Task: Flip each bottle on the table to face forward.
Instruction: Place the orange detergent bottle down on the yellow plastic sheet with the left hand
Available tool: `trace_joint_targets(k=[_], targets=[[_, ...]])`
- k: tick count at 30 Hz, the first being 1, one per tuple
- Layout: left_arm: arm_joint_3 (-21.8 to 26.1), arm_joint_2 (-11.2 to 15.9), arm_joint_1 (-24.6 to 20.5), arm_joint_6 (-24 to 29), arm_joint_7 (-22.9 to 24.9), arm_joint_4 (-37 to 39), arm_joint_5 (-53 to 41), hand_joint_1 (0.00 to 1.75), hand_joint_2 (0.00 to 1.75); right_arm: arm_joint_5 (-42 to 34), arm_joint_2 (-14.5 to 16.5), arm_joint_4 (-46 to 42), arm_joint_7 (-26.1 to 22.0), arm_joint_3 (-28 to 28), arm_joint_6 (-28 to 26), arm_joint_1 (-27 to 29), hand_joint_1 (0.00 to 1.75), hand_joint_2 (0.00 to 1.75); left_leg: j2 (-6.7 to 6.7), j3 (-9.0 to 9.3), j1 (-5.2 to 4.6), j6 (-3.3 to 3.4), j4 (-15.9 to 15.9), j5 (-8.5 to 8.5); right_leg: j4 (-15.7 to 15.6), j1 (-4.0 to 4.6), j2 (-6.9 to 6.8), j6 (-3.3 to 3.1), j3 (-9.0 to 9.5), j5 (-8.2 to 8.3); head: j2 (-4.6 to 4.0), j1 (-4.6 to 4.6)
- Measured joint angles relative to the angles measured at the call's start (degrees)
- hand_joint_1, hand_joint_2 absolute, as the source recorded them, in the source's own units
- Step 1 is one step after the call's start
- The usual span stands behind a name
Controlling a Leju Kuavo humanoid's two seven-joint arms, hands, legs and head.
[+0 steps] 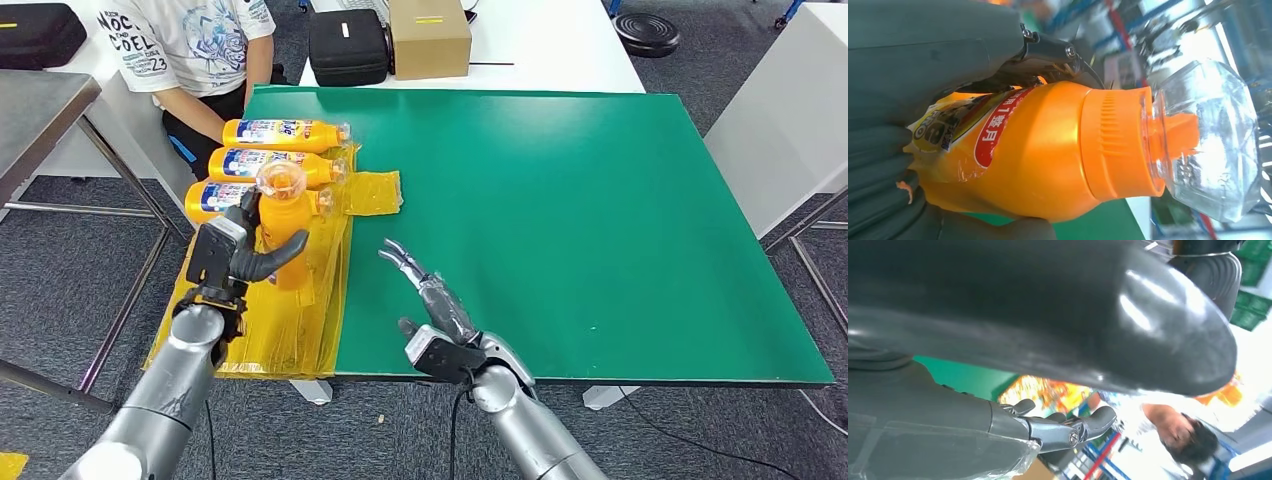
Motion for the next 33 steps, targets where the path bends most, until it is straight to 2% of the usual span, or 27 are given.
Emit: trace_joint_targets(k=[6, 10, 15, 22, 27, 33], targets=[[-1.10, 2.89, -7.85, 4.62, 3.42, 1.22, -15.10, 1.75, 1.75, 1.14, -0.66, -5.40, 0.33, -4.03, 2.29, 2.23, 0.00, 0.00, -0.01, -0.01, -0.01, 0.01, 0.02, 0.03, 0.00, -0.01, -0.01, 0.01, -0.01, 0.01, 0.00, 0.02], [-6.10, 5.27, -13.63, 6.95, 5.27, 5.08, -28.77, 1.75, 1.75, 1.61, -0.75, -6.84, 0.10, -5.86, 2.67, 3.46, 0.00, 0.00, -0.01, -0.01, -0.02, 0.01, 0.02, 0.04, 0.00, -0.02, 0.00, 0.01, 0.00, 0.02, 0.00, -0.01], [-13.77, 7.20, -17.63, 5.27, 5.26, 10.01, -36.44, 1.75, 1.75, -0.21, -1.31, -9.43, -0.03, -7.44, 2.84, 5.41, 0.00, 0.00, 0.02, -0.02, -0.02, 0.01, 0.01, 0.03, 0.00, -0.02, 0.01, 0.01, -0.01, 0.01, 0.00, 0.01], [-23.73, 10.05, -21.77, -3.22, 4.10, 14.68, -38.35, 1.75, 1.75, -1.96, -2.35, -11.87, -0.04, -8.44, 2.97, 6.79, 0.00, 0.00, 0.05, -0.02, -0.01, 0.00, 0.01, 0.03, 0.00, -0.01, 0.02, 0.00, -0.02, 0.01, 0.00, -0.01], [-26.92, 11.18, -23.12, -5.60, 3.90, 16.17, -37.46, 1.75, 1.75, -1.97, -2.81, -12.49, -0.04, -8.63, 2.88, 7.08, 0.00, 0.00, 0.04, -0.02, 0.00, 0.00, 0.01, 0.04, 0.01, -0.01, 0.02, 0.00, -0.02, 0.01, 0.00, 0.01], [-30.64, 13.42, -23.69, -16.13, 3.24, 15.84, -30.12, 1.75, 1.75, -2.32, -3.35, -12.95, -0.06, -9.16, 2.29, 7.57, 0.00, 0.00, 0.04, -0.03, -0.01, -0.01, 0.01, 0.04, 0.02, -0.01, 0.02, 0.00, -0.02, 0.01, 0.00, 0.02]])
